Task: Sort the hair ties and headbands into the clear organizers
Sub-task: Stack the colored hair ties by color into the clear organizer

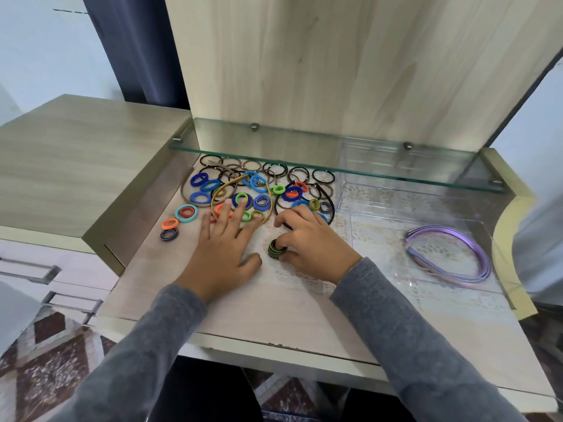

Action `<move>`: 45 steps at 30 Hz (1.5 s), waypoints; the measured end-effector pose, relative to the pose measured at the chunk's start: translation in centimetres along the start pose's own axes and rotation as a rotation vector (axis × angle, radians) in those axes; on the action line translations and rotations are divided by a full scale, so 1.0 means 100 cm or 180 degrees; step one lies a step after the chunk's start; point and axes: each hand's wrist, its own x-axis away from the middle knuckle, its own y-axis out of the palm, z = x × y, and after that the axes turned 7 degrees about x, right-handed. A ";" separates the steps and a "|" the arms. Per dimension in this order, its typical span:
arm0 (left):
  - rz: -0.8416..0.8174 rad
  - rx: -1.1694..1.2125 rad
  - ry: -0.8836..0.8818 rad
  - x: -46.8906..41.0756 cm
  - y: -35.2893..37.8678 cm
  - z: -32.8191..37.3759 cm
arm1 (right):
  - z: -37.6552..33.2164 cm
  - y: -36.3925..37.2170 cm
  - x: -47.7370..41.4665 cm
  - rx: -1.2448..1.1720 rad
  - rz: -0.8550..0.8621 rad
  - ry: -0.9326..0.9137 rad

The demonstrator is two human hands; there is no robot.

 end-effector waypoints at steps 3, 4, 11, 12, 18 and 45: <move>0.0214 0.0048 0.0254 -0.001 -0.001 0.012 | 0.005 -0.001 0.001 -0.0108 0.0014 0.0009; 0.0252 0.0135 0.0330 -0.001 -0.002 0.017 | 0.006 -0.003 0.001 -0.0111 0.0038 0.0017; -0.0228 0.1394 0.0079 -0.012 -0.015 0.052 | 0.024 -0.023 0.007 -0.0074 0.0417 0.0027; -0.0223 0.1509 0.0062 -0.015 -0.016 0.056 | 0.028 -0.027 0.009 -0.0055 0.0426 0.0051; -0.0254 0.1820 0.0241 -0.026 -0.023 0.087 | 0.053 -0.047 0.026 0.0061 0.0418 0.0195; -0.0156 0.1447 0.1155 -0.040 0.018 0.115 | 0.092 -0.047 0.078 -0.0095 -0.0187 0.0610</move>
